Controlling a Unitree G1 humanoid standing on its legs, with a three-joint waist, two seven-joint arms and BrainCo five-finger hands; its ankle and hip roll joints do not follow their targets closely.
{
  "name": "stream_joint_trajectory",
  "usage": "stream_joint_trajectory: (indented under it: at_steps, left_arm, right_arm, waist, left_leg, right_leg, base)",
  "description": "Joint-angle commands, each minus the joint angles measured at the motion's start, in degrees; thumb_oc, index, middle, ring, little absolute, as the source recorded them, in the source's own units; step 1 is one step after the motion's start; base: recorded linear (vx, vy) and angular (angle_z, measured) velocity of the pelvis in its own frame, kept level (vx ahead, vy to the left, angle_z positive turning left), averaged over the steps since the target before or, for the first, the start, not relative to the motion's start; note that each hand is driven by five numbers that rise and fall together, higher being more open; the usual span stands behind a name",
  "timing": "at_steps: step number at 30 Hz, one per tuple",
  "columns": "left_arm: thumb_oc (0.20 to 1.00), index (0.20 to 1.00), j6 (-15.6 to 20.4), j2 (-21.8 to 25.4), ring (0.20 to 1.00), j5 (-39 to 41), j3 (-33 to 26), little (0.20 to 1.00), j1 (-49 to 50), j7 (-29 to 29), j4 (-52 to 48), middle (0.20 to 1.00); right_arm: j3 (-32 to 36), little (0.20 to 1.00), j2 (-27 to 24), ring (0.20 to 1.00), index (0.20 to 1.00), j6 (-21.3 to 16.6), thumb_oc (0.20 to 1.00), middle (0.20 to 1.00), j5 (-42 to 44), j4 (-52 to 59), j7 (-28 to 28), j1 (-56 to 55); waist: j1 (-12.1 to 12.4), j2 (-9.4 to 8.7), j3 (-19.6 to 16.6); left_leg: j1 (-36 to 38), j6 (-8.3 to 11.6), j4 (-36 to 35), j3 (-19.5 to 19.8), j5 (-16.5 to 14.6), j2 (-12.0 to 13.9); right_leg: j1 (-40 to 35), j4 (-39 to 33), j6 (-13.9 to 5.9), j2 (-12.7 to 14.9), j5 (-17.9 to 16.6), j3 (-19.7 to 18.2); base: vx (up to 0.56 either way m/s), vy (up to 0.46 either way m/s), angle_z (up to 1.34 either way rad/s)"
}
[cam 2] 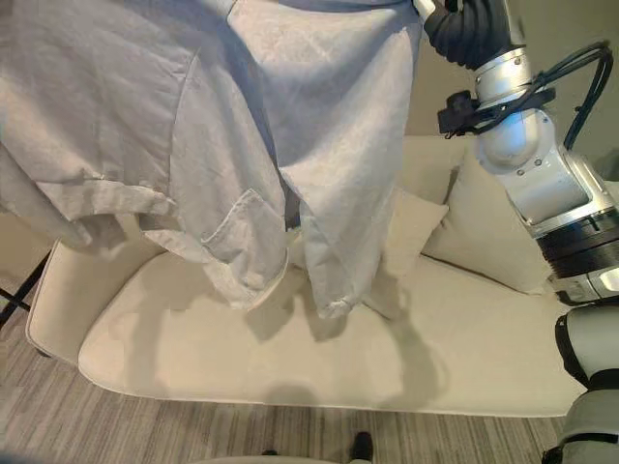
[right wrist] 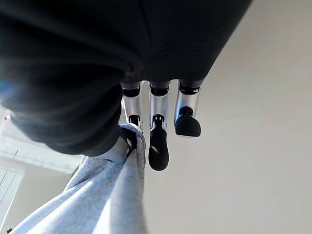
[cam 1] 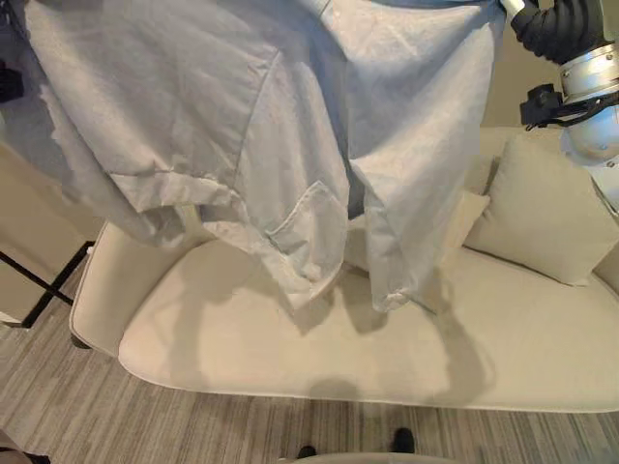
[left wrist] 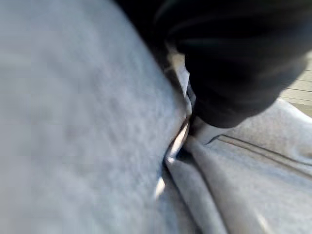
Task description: Hang the clothes on the sofa on the clothes rack.
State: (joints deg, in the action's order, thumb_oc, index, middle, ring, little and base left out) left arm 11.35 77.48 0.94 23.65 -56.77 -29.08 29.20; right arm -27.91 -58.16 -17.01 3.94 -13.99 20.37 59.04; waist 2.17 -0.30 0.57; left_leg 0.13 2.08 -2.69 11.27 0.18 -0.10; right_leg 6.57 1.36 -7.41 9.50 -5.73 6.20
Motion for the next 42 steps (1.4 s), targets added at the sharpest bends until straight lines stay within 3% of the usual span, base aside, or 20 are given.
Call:
stream_joint_trajectory:
  at_steps: [1,4,7,11,12,13,15,17,18,21,23,24,26,27,28,29,33,37,40,42]
  left_arm:
    - [0.200,0.200,-1.37,2.63,0.200,-1.35,-4.46,0.200,-4.48,-1.85,6.23,0.200]
    - [0.200,0.200,-1.50,-1.23,0.200,-1.44,-2.95,0.200,-5.61,-1.71,7.03,0.200]
    - [0.200,0.200,-1.37,-4.70,0.200,-1.37,-2.76,0.200,-6.40,-1.79,6.40,0.200]
    - [0.200,0.200,-0.87,-5.71,0.200,-0.62,0.97,0.200,-11.27,-3.17,7.00,0.200]
    - [0.200,0.200,-0.82,-5.73,0.200,-0.50,1.71,0.200,-12.12,-3.17,7.36,0.200]
    - [0.200,0.200,-0.76,-6.00,0.200,-0.30,2.70,0.200,-13.88,-3.53,7.34,0.200]
    - [0.200,0.200,-0.76,-4.89,0.200,-0.27,3.89,0.200,-15.12,-3.89,7.25,0.200]
    - [0.200,0.200,-1.06,-5.37,0.200,-1.08,3.15,0.200,-14.19,-3.50,5.36,0.200]
    - [0.200,0.200,-1.11,-5.42,0.200,-1.12,3.25,0.200,-14.22,-3.51,5.29,0.200]
    - [0.200,0.200,-1.10,-5.98,0.200,-0.53,2.96,0.200,-14.60,-3.53,3.70,0.200]
    - [0.200,0.200,-1.18,-6.11,0.200,-0.59,3.47,0.200,-15.19,-3.60,3.39,0.200]
    - [0.200,0.200,-1.26,-6.54,0.200,-0.73,3.90,0.200,-15.75,-3.54,3.26,0.200]
    - [0.200,0.200,-1.28,-9.82,0.200,-0.83,3.72,0.200,-15.97,-2.88,2.49,0.200]
    - [0.200,0.200,-1.28,-9.83,0.200,-0.84,3.68,0.200,-15.96,-2.88,2.50,0.200]
    - [0.200,0.200,-1.27,-11.51,0.200,-0.63,3.48,0.200,-16.30,-2.72,2.47,0.200]
    - [0.200,0.200,-1.34,-11.96,0.200,-0.47,3.60,0.200,-16.48,-2.55,2.58,0.200]
    - [0.200,0.200,-1.72,-14.80,0.200,0.64,1.61,0.200,-15.04,-2.49,2.95,0.200]
    - [0.200,0.200,-1.44,-17.89,0.200,1.40,-1.06,0.200,-11.49,-1.73,3.01,0.200]
    - [0.200,0.200,-1.23,-18.94,0.200,1.88,-2.67,0.200,-9.64,-1.87,1.85,0.200]
    - [0.200,0.200,-1.11,-19.17,0.200,2.15,-4.66,0.200,-7.71,-2.10,1.08,0.200]
  right_arm:
    - [3.61,0.200,-4.70,0.200,0.200,0.45,0.200,0.200,3.99,-4.00,2.03,2.04]
    - [5.84,0.200,-6.59,0.200,0.200,-0.23,0.200,0.200,4.21,-3.45,2.45,0.81]
    - [6.00,0.200,-9.08,0.200,0.200,-0.19,0.200,0.200,4.38,-3.11,3.02,1.67]
    - [4.94,0.200,-8.85,0.200,0.200,-0.58,0.200,0.200,5.18,-3.78,5.22,5.10]
    - [4.94,0.200,-8.83,0.200,0.200,-0.56,0.200,0.200,5.19,-3.93,5.28,5.24]
    - [4.75,0.200,-9.36,0.200,0.200,-0.08,0.200,0.200,4.51,-3.58,6.05,5.75]
    - [4.95,0.200,-10.19,0.200,0.200,0.53,0.200,0.200,2.90,-3.23,6.59,4.84]
    - [7.75,0.200,-10.87,0.200,0.200,1.52,0.200,0.200,0.92,-2.80,6.88,1.79]
    - [8.07,0.200,-10.87,0.200,0.200,1.56,0.200,0.200,0.84,-2.66,6.90,1.41]
    - [8.96,0.200,-8.92,0.200,0.200,2.49,0.200,0.200,-0.28,-2.44,7.44,0.68]
    - [8.49,0.200,-8.18,0.200,0.200,2.85,0.200,0.200,-0.13,-2.91,7.53,0.97]
    - [8.10,0.200,-7.92,0.200,0.200,2.86,0.200,0.200,-0.14,-2.92,7.48,1.15]
    - [7.73,0.200,-8.99,0.200,0.200,2.93,0.200,0.200,-0.24,-1.97,6.58,2.24]
    - [7.68,0.200,-9.00,0.200,0.200,2.92,0.200,0.200,-0.23,-1.99,6.58,2.31]
    - [7.35,0.200,-8.89,0.200,0.200,2.77,0.200,0.200,-0.25,-2.32,6.80,3.08]
    - [7.07,0.200,-8.97,0.200,0.200,2.75,0.200,0.200,-0.18,-2.61,6.93,3.31]
    - [6.03,0.200,-9.90,0.200,0.200,2.77,0.200,0.200,-0.32,-4.12,7.48,4.34]
    - [6.50,0.200,-10.89,0.200,0.200,3.22,0.200,0.200,-0.88,-2.41,6.73,3.43]
    - [5.54,0.200,-11.06,0.200,0.200,2.96,0.200,0.200,-0.46,-2.64,6.42,4.70]
    - [5.45,0.200,-11.35,0.200,0.200,2.90,0.200,0.200,-0.07,-2.87,6.49,4.84]
  waist:
    - [0.77,0.11,-0.78]
    - [0.55,-1.76,-0.62]
    - [-0.37,-2.47,0.83]
    - [-1.05,-2.76,1.86]
    - [-1.02,-2.85,1.75]
    - [-1.37,-2.78,2.21]
    - [-0.61,-1.92,1.58]
    - [-0.99,-1.38,-0.10]
    - [-0.94,-1.71,-0.21]
    - [-0.54,-3.38,-0.29]
    - [-0.11,-3.60,-0.37]
    - [-0.10,-3.65,-0.42]
    - [-1.06,-4.19,-0.73]
    - [-1.06,-4.15,-0.77]
    - [-1.13,-4.08,-0.88]
    - [-1.30,-3.99,-0.88]
    - [-2.77,-4.83,1.36]
    - [-4.05,-5.64,2.10]
    - [-3.87,-5.60,4.54]
    - [-3.49,-5.24,5.57]
  left_leg:
    - [0.97,0.34,-2.02,-1.61,0.23,-0.24]
    - [-2.60,2.84,-0.34,2.60,1.25,0.81]
    - [-7.67,4.24,4.05,0.39,1.42,2.10]
    - [-12.58,5.96,1.80,-2.61,5.47,8.61]
    - [-12.64,6.02,1.46,-2.61,5.64,8.71]
    - [-14.37,6.09,0.13,-5.87,6.84,12.04]
    - [-12.70,7.34,-1.27,-4.58,8.53,13.71]
    - [-12.31,7.68,0.18,-5.10,6.58,11.47]
    - [-12.51,7.49,0.54,-5.21,6.39,11.05]
    - [-12.84,5.83,2.64,-8.46,4.61,7.02]
    - [-12.67,5.03,2.14,-9.34,4.64,6.03]
    - [-12.59,4.50,1.55,-9.53,4.68,5.34]
    - [-10.92,2.90,-0.55,-8.86,4.52,2.65]
    - [-10.98,2.90,-0.56,-8.86,4.56,2.67]
    - [-9.99,2.40,-1.30,-9.30,4.59,1.84]
    - [-9.38,2.25,-1.63,-9.36,4.51,1.53]
    - [-5.86,1.65,-1.95,-8.39,3.02,-1.10]
    - [-4.57,0.91,1.34,-7.28,0.57,-2.97]
    - [-8.66,1.94,15.81,-7.54,-3.47,-4.15]
    - [-12.80,2.80,22.45,-7.72,-2.19,-2.69]
  right_leg:
    - [-2.51,5.18,-3.75,-2.07,6.33,-6.56]
    - [-5.61,1.04,-2.60,-4.33,7.59,-6.28]
    - [-7.36,-0.54,-1.86,-3.84,7.86,-2.12]
    - [-7.51,-1.78,-3.15,-2.05,6.90,0.74]
    - [-7.29,-1.76,-3.12,-2.12,6.93,0.77]
    - [-7.46,-1.75,-3.70,-1.00,7.21,1.62]
    - [-8.61,-1.89,-4.31,-0.22,7.49,1.23]
    - [-10.92,-2.07,-6.20,5.09,4.36,2.18]
    - [-10.96,-2.30,-6.45,5.50,4.17,2.16]
    - [-8.83,1.02,-7.04,10.54,-4.97,1.35]
    - [-8.16,2.38,-6.70,11.20,-6.15,1.54]
    - [-7.78,3.28,-6.37,10.87,-6.02,1.04]
    - [-7.13,5.12,-4.71,5.61,-2.61,-3.47]
    - [-7.06,5.12,-4.71,5.60,-2.64,-3.48]
    - [-6.73,3.63,-3.53,1.17,3.24,-3.15]
    - [-6.18,3.09,-2.83,-0.92,4.99,-2.87]
    - [-1.12,0.50,-0.89,-9.91,5.64,-4.10]
    - [-3.59,-2.08,0.32,-9.97,3.96,-6.63]
    - [-4.63,-0.64,1.28,-9.21,5.25,-6.64]
    - [-5.53,-0.35,1.68,-8.84,6.12,-6.80]
  base:
    - [-0.06,-0.265,0.68]
    - [-0.02,-0.215,1.31]
    - [-0.04,-0.060,0.99]
    - [-0.03,0.114,0.86]
    - [0.05,0.229,0.35]
    - [0.12,0.296,0.52]
    - [0.22,0.422,0.44]
    - [0.32,0.573,-0.16]
    - [0.23,0.495,-0.02]
    - [0.09,0.322,0.20]
    - [0.06,0.253,0.18]
    - [0.17,0.391,0.08]
    - [0.18,0.300,0.15]
    - [0.17,0.210,0.54]
    - [0.16,0.170,0.68]
    - [0.22,0.205,0.46]
    - [0.17,0.073,0.35]
    - [0.16,0.024,0.53]
    - [0.06,0.040,0.23]
    - [0.02,0.070,0.16]
